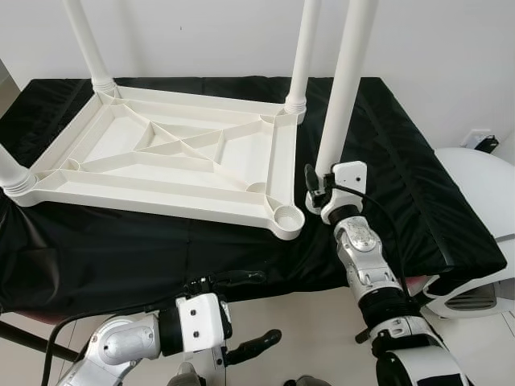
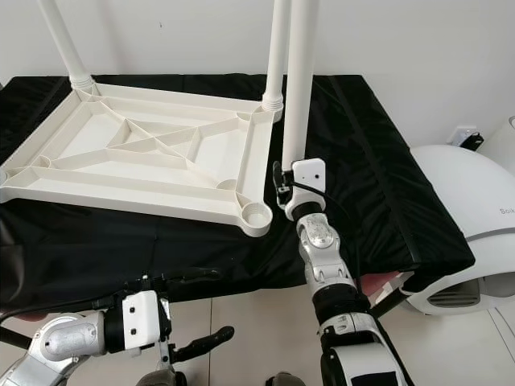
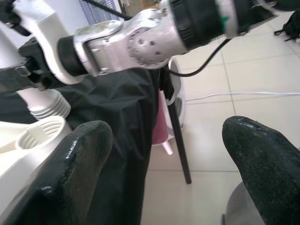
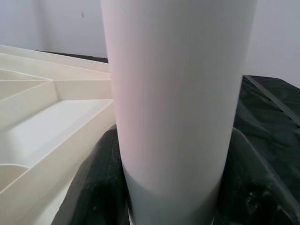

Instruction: Building children table

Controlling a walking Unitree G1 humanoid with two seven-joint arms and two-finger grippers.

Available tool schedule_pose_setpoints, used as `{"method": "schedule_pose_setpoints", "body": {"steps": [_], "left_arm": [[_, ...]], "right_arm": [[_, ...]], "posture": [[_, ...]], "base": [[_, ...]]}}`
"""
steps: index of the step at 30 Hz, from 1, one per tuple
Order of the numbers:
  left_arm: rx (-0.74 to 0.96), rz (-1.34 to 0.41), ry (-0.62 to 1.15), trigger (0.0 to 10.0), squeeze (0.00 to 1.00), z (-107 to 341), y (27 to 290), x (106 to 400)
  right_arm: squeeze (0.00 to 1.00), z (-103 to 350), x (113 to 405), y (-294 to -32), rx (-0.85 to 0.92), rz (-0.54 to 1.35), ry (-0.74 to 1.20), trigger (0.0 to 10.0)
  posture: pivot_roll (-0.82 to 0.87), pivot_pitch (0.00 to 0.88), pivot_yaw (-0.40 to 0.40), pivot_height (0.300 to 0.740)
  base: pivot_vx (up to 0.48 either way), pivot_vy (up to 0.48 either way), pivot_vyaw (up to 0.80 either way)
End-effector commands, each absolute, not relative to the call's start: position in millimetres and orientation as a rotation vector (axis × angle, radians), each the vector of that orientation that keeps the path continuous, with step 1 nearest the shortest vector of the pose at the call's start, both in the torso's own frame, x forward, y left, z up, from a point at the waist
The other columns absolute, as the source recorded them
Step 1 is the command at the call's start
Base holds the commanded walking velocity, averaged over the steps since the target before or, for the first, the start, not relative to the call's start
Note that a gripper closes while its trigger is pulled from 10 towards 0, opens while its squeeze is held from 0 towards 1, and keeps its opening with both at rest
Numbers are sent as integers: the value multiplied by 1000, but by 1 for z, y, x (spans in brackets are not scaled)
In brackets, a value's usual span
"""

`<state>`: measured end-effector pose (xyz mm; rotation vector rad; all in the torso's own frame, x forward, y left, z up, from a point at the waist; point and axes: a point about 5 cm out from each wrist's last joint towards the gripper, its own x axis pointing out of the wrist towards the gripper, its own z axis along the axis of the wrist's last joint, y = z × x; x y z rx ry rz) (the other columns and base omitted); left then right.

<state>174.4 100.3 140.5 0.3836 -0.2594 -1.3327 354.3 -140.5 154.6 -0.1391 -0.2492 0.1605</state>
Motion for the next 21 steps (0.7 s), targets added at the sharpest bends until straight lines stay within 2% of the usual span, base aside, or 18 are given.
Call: {"method": "schedule_pose_setpoints", "body": {"steps": [1, 9, 21], "left_arm": [[382, -1402, -251, 10000, 0, 140, 98, 168], [329, -1426, -225, 10000, 0, 136, 93, 159], [232, -1423, -174, 10000, 0, 133, 92, 154]], "right_arm": [[0, 148, 356, -147, -161, 146, -206, 10000], [0, 159, 369, -153, -172, 128, -219, 10000], [0, 161, 372, -159, -195, 127, -226, 10000]], "posture": [[83, 176, 9, 740], [81, 192, 18, 740], [67, 213, 20, 740]], "base": [[0, 0, 0], [0, 0, 0], [0, 0, 0]]}}
